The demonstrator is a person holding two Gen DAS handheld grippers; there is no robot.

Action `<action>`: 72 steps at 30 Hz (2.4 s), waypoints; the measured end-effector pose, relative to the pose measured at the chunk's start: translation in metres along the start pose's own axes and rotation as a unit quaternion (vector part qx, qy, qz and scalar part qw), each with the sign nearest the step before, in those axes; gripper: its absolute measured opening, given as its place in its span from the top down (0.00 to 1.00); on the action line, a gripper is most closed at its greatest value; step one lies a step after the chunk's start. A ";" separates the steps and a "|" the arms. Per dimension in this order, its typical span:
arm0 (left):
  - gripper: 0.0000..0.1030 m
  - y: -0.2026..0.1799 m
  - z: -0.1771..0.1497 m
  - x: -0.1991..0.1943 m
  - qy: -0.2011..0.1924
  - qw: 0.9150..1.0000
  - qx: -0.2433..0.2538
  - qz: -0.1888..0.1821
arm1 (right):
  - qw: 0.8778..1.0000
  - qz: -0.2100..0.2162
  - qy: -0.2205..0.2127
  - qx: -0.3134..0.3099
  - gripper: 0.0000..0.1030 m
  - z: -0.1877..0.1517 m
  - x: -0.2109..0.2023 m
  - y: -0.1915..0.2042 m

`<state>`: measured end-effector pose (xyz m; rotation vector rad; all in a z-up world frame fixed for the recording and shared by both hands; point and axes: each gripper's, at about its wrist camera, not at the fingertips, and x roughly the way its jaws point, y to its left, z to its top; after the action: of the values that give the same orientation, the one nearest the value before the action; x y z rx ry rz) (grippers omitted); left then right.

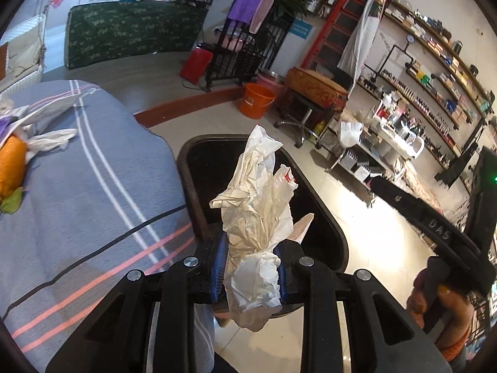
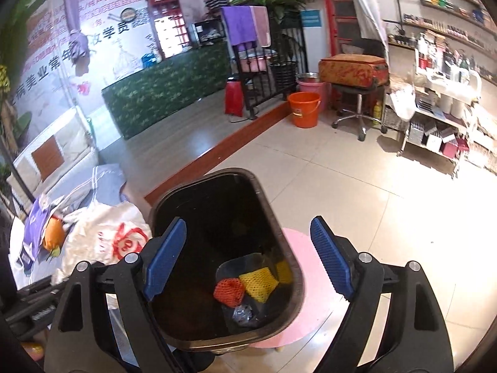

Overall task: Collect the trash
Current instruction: 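Lower the crumpled white bag into the bin and open the left tool, then move both tools back to the bed and grasp the white face mask with the left tool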

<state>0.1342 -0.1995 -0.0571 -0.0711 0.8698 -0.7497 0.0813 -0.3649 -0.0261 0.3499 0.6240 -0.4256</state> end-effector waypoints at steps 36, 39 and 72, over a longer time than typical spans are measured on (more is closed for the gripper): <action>0.08 0.022 -0.012 -0.052 -0.051 0.997 -0.031 0.047 | 0.999 0.028 0.017 -0.014 0.15 0.000 0.011 0.031; 0.08 0.038 -0.015 -0.070 -0.070 0.995 -0.043 0.064 | 0.999 0.042 0.024 -0.025 0.15 -0.003 0.013 0.045; 0.10 0.208 -0.088 -0.211 -0.133 0.932 -0.200 0.272 | 0.930 0.278 0.095 -0.219 0.14 -0.057 0.015 0.301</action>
<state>0.1029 0.1078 -0.0472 -0.2764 0.7221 -0.0320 0.2100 -0.0866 -0.0228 0.1273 0.7553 0.2972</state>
